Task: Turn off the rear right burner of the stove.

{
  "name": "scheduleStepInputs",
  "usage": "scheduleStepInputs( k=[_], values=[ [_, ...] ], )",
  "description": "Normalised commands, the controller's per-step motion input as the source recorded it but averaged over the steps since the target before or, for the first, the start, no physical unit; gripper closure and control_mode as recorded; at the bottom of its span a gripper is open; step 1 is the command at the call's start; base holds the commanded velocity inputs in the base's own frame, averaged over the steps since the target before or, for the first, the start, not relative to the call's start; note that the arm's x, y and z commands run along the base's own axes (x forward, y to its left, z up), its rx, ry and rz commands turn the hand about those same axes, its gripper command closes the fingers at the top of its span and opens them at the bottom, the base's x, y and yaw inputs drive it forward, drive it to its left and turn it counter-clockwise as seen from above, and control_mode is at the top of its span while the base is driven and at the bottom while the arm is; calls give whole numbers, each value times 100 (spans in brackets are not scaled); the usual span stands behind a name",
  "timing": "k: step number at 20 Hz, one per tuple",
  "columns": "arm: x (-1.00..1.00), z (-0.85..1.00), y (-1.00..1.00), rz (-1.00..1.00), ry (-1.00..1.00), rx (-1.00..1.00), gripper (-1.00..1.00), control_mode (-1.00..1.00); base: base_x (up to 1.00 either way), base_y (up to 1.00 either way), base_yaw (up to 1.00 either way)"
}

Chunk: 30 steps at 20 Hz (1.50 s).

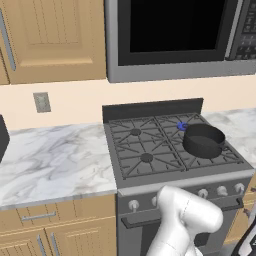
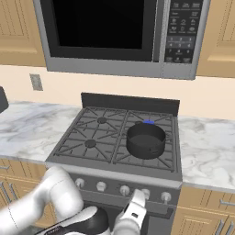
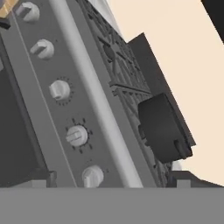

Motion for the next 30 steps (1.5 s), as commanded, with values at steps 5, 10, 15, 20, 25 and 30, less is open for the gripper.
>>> scheduleStepInputs(
  k=[5,10,15,20,25,30],
  values=[
    [28,-3,2,0,-17,-1,-100,-100,0,0,0],
    [26,-12,1,2,-13,-3,-100,-100,0,0,0],
    [6,-15,0,6,-10,-1,-100,-100,0,0,0],
    [17,-11,-5,6,-7,0,-100,-100,0,0,0],
    [10,-17,-22,7,-4,0,-100,-100,0,0,0],
    [0,-29,-38,5,0,0,-100,-100,0,0,0]
  ],
)
